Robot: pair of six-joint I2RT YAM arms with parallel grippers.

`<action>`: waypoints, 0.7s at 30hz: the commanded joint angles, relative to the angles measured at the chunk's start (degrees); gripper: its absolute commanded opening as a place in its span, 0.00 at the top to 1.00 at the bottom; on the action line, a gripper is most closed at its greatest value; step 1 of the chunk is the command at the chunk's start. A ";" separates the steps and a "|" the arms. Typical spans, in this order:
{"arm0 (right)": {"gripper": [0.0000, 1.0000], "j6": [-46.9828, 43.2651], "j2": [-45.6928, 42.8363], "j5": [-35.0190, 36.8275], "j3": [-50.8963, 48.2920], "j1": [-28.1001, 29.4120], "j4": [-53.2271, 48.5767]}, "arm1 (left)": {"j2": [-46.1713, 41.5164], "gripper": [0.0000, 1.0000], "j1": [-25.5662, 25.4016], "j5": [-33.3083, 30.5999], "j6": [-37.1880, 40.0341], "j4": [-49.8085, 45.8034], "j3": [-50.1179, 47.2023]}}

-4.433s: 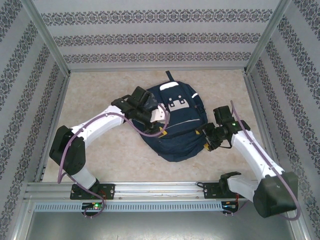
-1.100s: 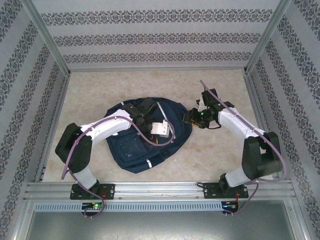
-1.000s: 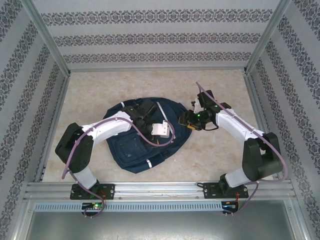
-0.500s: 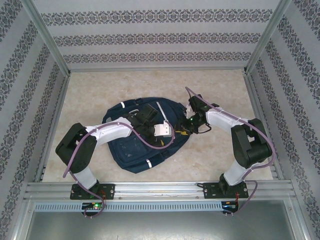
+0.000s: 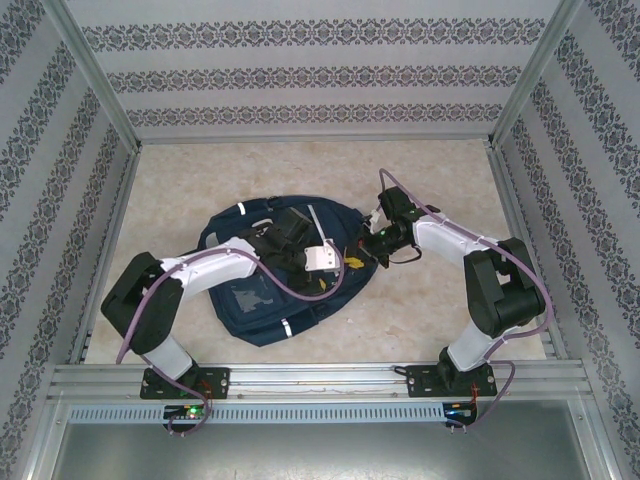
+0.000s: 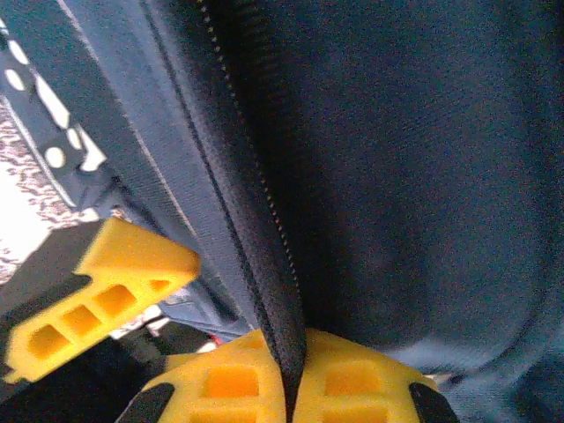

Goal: Pack books, pencil case, and school supplies into a backpack

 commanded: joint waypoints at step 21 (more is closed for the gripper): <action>0.99 6.76 -3.57 -6.74 0.62 0.93 7.51 | -1.64 0.84 1.64 -3.26 -8.04 5.23 -3.27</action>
